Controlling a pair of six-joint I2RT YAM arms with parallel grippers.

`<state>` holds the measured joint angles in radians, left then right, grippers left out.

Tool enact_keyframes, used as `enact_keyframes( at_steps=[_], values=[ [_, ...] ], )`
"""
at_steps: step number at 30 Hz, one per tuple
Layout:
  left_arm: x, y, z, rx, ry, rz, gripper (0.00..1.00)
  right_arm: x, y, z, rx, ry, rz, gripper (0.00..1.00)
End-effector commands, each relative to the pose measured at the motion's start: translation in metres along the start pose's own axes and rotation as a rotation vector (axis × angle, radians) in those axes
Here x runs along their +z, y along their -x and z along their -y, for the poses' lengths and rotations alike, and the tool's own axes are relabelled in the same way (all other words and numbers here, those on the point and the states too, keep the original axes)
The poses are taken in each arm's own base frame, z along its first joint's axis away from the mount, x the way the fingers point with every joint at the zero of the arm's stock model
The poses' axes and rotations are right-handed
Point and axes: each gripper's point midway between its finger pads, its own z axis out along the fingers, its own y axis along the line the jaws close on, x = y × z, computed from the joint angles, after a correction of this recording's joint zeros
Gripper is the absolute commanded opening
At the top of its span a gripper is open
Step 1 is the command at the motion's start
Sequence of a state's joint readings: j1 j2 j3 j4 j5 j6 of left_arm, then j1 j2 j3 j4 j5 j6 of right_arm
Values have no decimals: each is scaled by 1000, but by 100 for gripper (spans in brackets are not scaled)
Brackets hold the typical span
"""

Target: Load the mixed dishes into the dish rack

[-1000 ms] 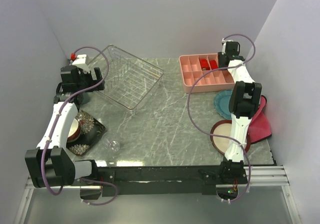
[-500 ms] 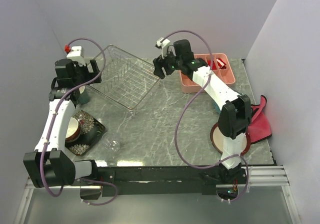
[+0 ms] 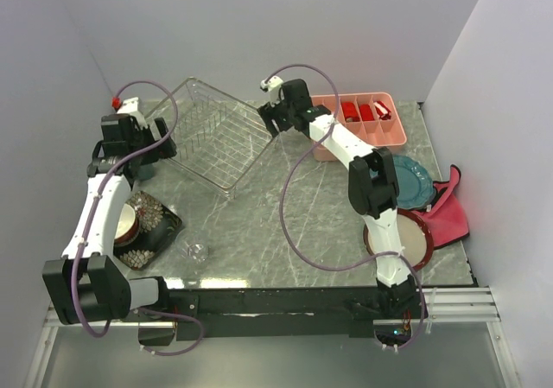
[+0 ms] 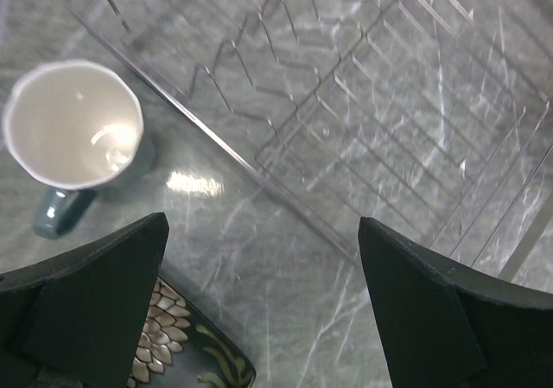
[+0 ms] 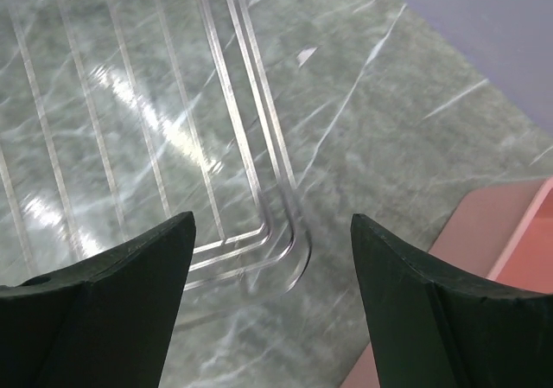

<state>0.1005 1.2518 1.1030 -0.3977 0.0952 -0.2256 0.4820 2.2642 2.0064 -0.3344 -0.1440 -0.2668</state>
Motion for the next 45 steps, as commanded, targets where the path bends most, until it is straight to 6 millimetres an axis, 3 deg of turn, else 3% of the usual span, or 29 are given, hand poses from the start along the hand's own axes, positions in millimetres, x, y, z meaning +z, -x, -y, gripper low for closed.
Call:
enact_keyframes(
  at_steps=[1, 3, 12, 23, 27, 29, 30, 31, 38, 39, 40, 45],
  values=[
    [5, -19, 7, -1, -53, -57, 98, 1, 50, 20, -40, -88, 134, 80],
    [10, -26, 9, 22, -66, -76, 98, 5, 50, 21, -35, -90, 138, 77],
    [22, -46, 13, 85, -91, -148, 98, 9, 36, 18, -42, -50, 73, 40],
    [25, -53, 12, 76, -84, -180, 99, 11, -1, 19, -29, -13, -31, 45],
    [20, -51, 12, 83, -89, -163, 99, 10, -6, 15, -28, 4, -52, 32],
    [19, -51, 12, 88, -87, -158, 99, 5, -8, 13, -27, 10, -60, 19],
    [18, -51, 12, 90, -84, -155, 99, 2, -8, 13, -27, 7, -64, 13],
    [17, -52, 11, 92, -81, -157, 99, -3, -11, 11, -17, 6, -74, 0],
    [18, -59, -1, 112, -25, -175, 99, -48, -30, 16, 56, -50, -141, 0],
    [18, -54, -1, 114, -23, -149, 99, -52, -47, 13, 73, -55, -180, 0],
    [17, -53, -1, 117, -26, -139, 99, -66, -42, 15, 102, -81, -166, 0],
    [17, -38, 6, 104, -51, -76, 99, -116, -69, 5, 285, -172, -202, 0]
  ],
)
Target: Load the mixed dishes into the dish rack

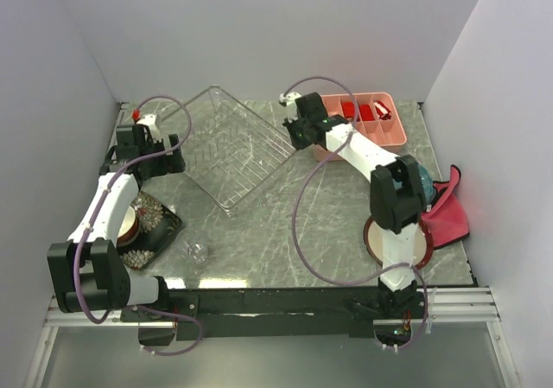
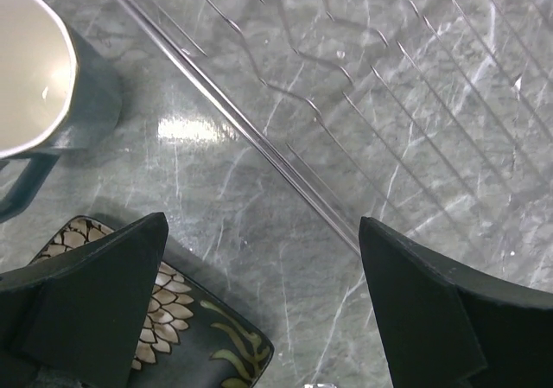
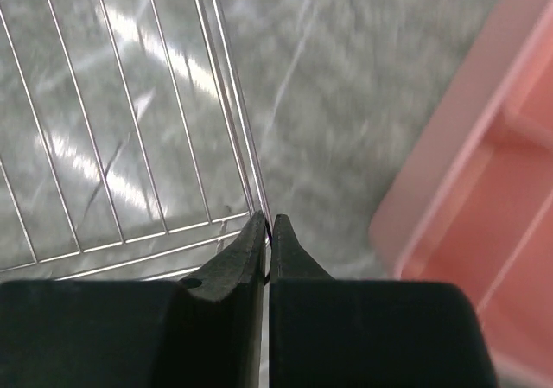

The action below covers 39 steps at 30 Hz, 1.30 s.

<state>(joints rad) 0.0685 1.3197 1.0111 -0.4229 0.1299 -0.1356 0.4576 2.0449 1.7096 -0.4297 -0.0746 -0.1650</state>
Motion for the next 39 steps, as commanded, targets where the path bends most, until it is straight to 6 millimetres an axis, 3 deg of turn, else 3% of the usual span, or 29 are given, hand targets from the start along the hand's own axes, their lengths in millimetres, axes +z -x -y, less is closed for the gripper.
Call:
enact_keyframes(
  at_steps=[1, 6, 13, 16, 17, 19, 20, 22, 27, 33, 39],
  values=[
    [-9, 32, 8, 16, -26, 128, 99, -60, -21, 8, 192, -106, -23, 0],
    [-9, 34, 10, 15, -37, 139, 100, -88, -55, -4, 363, -112, -52, 0],
    [0, 13, 4, 53, -29, 93, 94, -99, -80, -6, 402, -136, -64, 0],
    [5, 10, 4, 91, -43, 89, 80, -105, -82, -8, 389, -128, -54, 0],
    [8, 7, 5, 110, -53, 74, 64, -106, -82, -7, 390, -127, -47, 0],
    [11, 5, 6, 123, -69, 58, 51, -111, -85, -8, 392, -125, -39, 0],
    [16, 1, 6, 131, -72, 42, 37, -112, -86, -9, 393, -125, -39, 0],
    [21, 1, 4, 133, -66, 39, 31, -115, -92, -10, 393, -125, -42, 0],
    [30, -2, 1, 134, -56, 36, 1, -122, -105, -13, 410, -121, -49, 0],
    [48, -6, 0, 129, -59, -7, 1, -131, -111, -12, 422, -114, -42, 0],
    [73, -2, 16, 189, -93, -44, 1, -144, -131, -8, 471, -123, -66, 0]
  ],
)
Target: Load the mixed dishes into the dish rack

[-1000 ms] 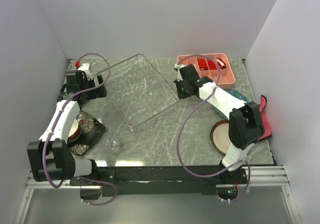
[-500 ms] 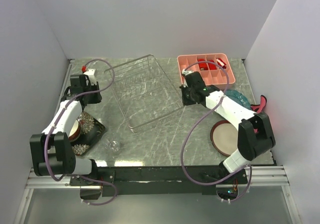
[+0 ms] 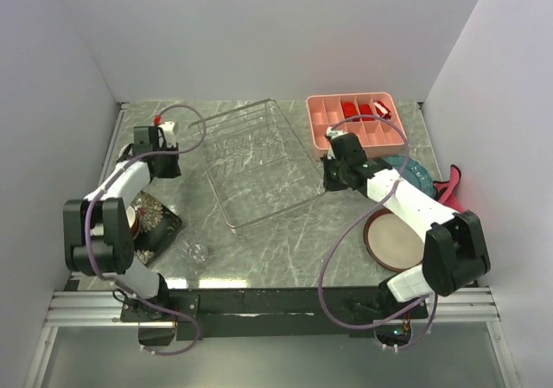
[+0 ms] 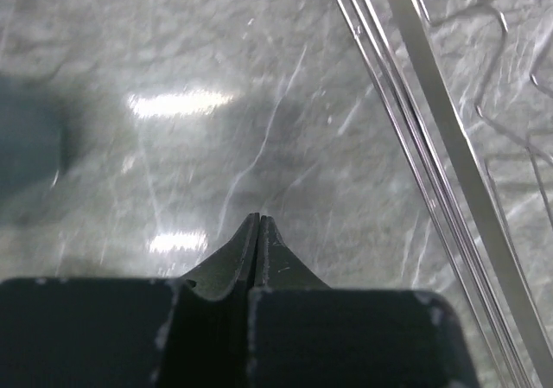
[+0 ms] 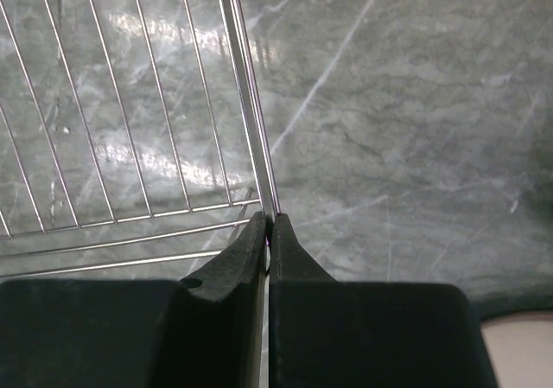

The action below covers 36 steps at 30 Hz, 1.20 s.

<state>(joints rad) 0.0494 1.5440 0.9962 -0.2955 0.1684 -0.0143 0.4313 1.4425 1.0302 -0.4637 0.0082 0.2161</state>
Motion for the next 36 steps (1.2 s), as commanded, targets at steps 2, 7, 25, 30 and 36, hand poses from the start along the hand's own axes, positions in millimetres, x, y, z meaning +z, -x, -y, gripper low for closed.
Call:
enact_keyframes(
  at_steps=[2, 7, 25, 30, 36],
  values=[
    [15, 39, 18, 74, -50, 69, 1, -23, -6, 9, 76, 13, 18, 0],
    [26, 51, 56, 124, -126, 76, 1, -29, -25, 4, 68, 59, -14, 0],
    [53, 59, 113, 151, -211, 48, 1, -60, -94, -68, -205, 438, -180, 41],
    [39, 51, 125, 173, -240, 51, 1, -62, -90, -65, -207, 402, -165, 42],
    [18, 36, 127, 150, -245, 40, 1, -71, -88, -55, -269, 369, -150, 42]
  ],
)
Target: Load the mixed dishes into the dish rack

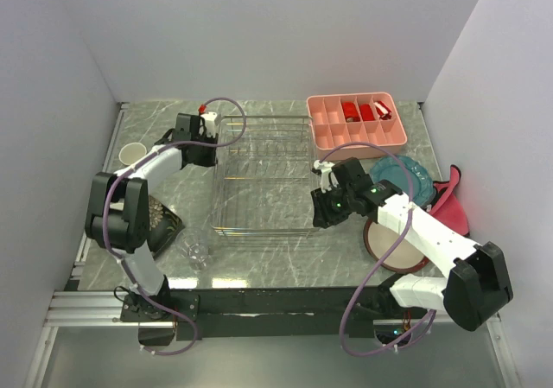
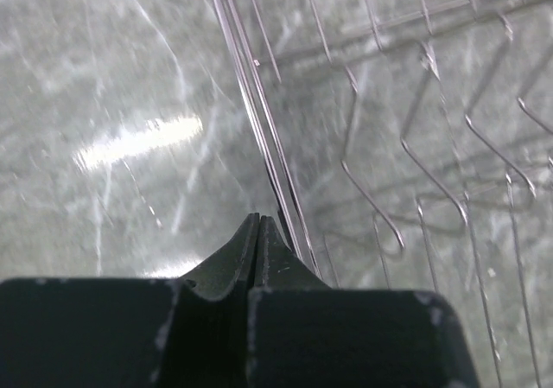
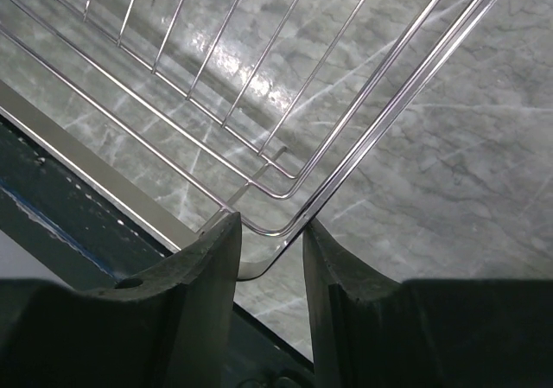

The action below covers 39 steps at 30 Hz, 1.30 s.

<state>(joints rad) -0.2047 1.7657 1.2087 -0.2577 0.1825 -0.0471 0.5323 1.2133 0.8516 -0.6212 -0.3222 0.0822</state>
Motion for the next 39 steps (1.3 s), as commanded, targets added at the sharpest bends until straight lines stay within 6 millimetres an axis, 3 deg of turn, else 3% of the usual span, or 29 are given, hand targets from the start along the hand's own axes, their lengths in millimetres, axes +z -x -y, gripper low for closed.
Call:
enact_keyframes(
  at_steps=[1, 8, 11, 12, 14, 16, 18, 19, 21, 23, 24, 25, 26, 28, 29, 31, 35, 39],
  values=[
    [-29, 7, 22, -15, -53, 48, 1, -16, 3, -3, -77, -7, 23, 42],
    [-62, -6, 28, -36, -46, 70, 1, -16, -4, 7, -85, -26, 22, 43],
    [-74, -10, 22, -37, -6, 62, 1, -22, 0, 7, -92, -36, 36, 49],
    [-81, -11, 13, -42, 50, 42, 7, -25, 2, 7, -98, -37, 40, 51],
    [-104, 5, 4, -36, 82, 65, 36, -35, 12, 5, -128, -37, 61, 59],
    [-132, 6, -11, -2, 123, 67, 56, -43, 21, 5, -153, -52, 84, 66],
    [-155, 8, -23, 124, 166, 79, 65, -48, 25, 4, -157, -55, 97, 71],
    [-177, 10, -28, 154, 193, 113, 73, -52, 29, 2, -158, -52, 110, 75],
    [-197, 4, -45, 253, 216, 124, 78, -56, 33, -1, -160, -35, 121, 78],
    [-218, -20, -13, 357, 15, 88, 79, -64, 37, -3, -172, -35, 133, 81],
    [-224, -32, -3, 519, -65, 55, 79, -66, 38, -2, -174, -44, 133, 81],
    [-234, -44, 19, 590, -190, 59, 79, -70, 40, -2, -188, -51, 135, 82],
    [-247, -83, 32, 602, -288, -60, 78, -71, 41, -1, -198, -56, 132, 82],
    [-260, -108, 45, 727, -393, -86, 77, -73, 45, 4, -226, -82, 136, 83],
    [-262, -126, 48, 733, -428, -124, 77, -72, 46, 7, -230, -100, 139, 83],
    [-265, -135, 50, 767, -421, -104, 77, -66, 52, 16, -230, -134, 149, 84],
    [-254, -177, 52, 864, -472, -184, 74, -60, 63, 21, -243, -147, 165, 84],
    [-246, -197, 60, 906, -521, -205, 72, -60, 71, 24, -272, -167, 169, 84]
  ],
)
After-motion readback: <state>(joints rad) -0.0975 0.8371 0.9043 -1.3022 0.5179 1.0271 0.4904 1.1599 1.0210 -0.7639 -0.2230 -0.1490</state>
